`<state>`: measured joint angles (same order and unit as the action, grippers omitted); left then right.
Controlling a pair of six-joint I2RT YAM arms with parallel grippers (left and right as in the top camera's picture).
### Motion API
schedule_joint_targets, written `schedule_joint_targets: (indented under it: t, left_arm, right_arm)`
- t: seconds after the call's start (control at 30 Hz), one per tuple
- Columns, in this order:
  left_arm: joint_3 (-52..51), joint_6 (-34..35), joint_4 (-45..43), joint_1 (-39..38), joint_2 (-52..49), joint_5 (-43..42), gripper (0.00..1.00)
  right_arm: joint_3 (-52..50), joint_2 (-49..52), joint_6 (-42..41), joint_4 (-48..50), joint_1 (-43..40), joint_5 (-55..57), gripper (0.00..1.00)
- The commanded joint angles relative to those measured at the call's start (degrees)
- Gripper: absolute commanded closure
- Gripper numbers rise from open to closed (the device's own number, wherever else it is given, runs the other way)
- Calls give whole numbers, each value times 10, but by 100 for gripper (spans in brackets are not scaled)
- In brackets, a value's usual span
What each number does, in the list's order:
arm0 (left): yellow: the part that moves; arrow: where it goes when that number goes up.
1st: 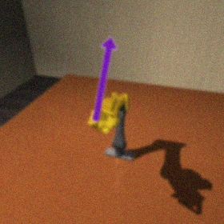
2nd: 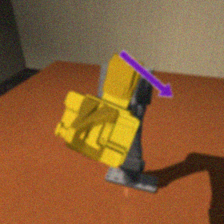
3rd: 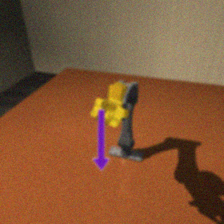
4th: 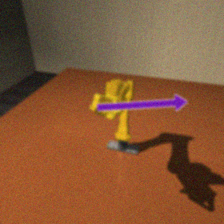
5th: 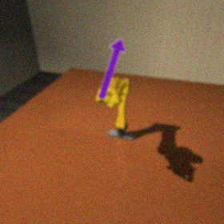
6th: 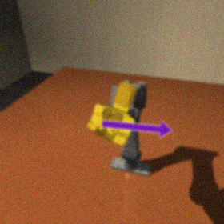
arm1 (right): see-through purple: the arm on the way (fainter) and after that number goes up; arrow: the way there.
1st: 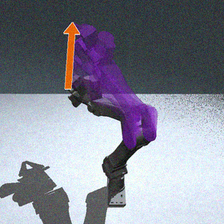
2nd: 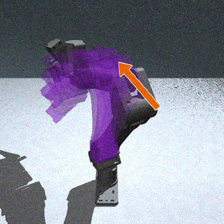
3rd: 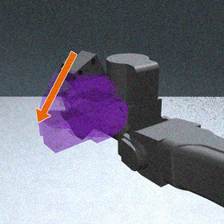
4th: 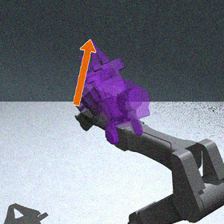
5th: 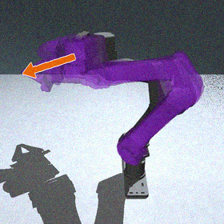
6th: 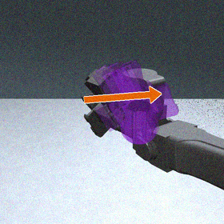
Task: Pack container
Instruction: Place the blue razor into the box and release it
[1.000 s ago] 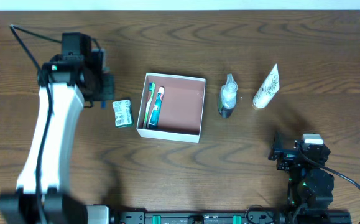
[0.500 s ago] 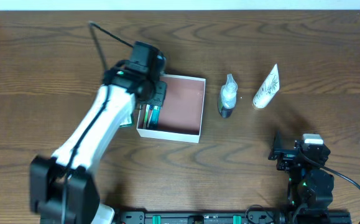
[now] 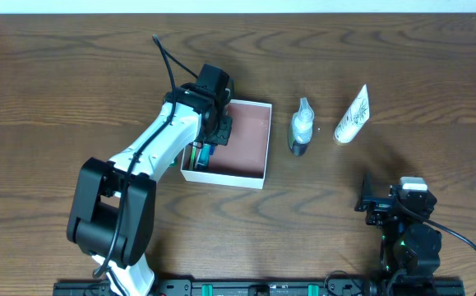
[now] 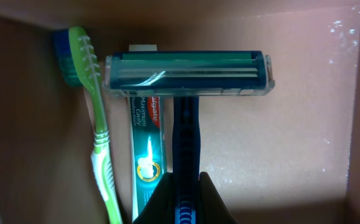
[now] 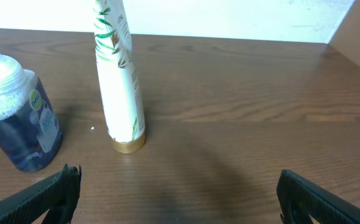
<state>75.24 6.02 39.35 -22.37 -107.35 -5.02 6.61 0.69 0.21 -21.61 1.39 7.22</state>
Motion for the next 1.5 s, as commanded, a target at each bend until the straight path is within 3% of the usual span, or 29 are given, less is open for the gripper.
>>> schedule_joint_targets:
  t: [0.0, 0.27, 0.6, 0.83, 0.93, 1.07, 1.2, 1.37, 1.47]
  left_arm:
    - [-3, 16, 0, -2, -16, 1, 94]
    - [-3, 16, 2, -2, -16, 0, 72]
    - [12, 18, 21, -2, 6, -19, 71]
    - [83, 16, 75, -2, 144, -42, 68]
    - [83, 16, 79, 6, 207, 14, 60]
    - [82, 16, 127, 47, 235, 124, 48]
    - [56, 16, 146, 125, 219, 130, 45]
    - [22, -40, 137, 199, 153, 29, 32]
    - [21, -49, 137, 215, 101, 9, 31]
  right_arm:
    - [-2, -3, -10, 0, -3, -2, 1]
    - [-2, -3, -10, 0, -3, -2, 1]
    - [-2, -3, -10, 0, -3, -2, 1]
    - [-2, -3, -10, 0, -3, -2, 1]
    - [-2, -3, -10, 0, -3, -2, 1]
    - [-2, -3, -10, 0, -3, -2, 1]
    - [-2, -3, -10, 0, -3, -2, 1]
    - [-2, -3, -10, 0, -3, -2, 1]
    - [-2, -3, -10, 0, -3, -2, 1]
